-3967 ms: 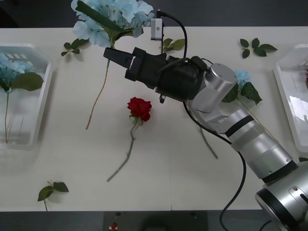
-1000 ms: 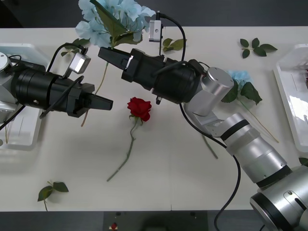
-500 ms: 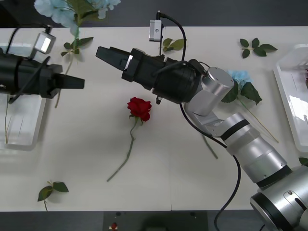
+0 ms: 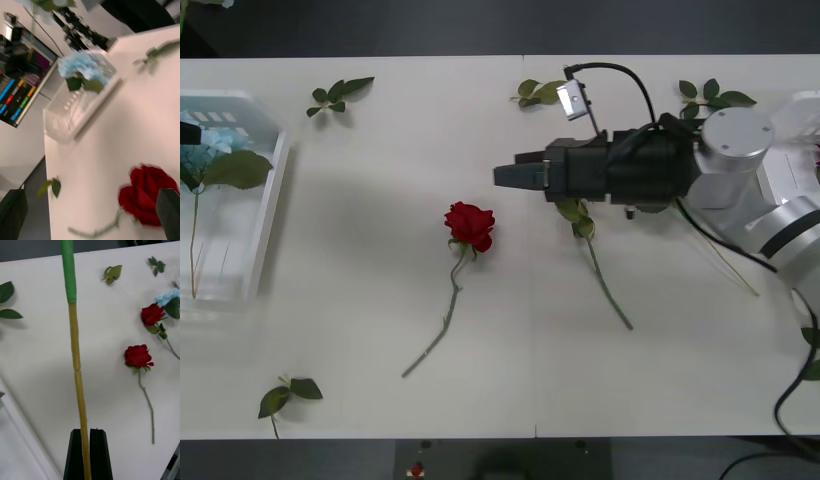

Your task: Put the red flowers into the right box and the blue flowers into the left box

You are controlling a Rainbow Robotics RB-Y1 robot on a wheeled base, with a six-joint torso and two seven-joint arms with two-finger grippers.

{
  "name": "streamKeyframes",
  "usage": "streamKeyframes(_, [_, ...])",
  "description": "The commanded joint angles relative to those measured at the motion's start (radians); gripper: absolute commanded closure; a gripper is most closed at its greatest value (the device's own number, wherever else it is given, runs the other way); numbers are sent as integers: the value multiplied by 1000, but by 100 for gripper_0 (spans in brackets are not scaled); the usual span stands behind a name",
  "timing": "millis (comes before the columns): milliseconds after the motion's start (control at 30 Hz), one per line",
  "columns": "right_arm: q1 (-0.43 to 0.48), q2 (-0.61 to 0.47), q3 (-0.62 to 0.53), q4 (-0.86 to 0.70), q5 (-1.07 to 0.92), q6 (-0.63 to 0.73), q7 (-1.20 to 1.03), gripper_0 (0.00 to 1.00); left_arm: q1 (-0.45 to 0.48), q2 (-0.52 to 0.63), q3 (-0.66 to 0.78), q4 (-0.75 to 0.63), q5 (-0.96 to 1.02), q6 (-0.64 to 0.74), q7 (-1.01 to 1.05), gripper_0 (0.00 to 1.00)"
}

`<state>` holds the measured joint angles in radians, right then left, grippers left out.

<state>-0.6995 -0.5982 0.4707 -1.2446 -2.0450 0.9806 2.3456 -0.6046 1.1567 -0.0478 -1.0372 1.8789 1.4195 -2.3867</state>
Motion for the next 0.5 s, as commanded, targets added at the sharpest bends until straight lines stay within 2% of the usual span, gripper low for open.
streamKeyframes(33, [-41,-69,-109,-39,152,135,-206,0,-40,78,13,2,-103,-25,126,100])
streamKeyframes(233, [-86,-115,-245,-42,451,414,-471,0,-41,107,39,55,-244,-28,150,100])
streamKeyframes(333, [-94,-130,-293,-73,646,544,-522,0,-40,115,46,85,-330,-28,152,100])
streamKeyframes(500, [-77,-141,-284,-182,948,616,-499,0,-40,117,45,106,-435,-27,150,100])
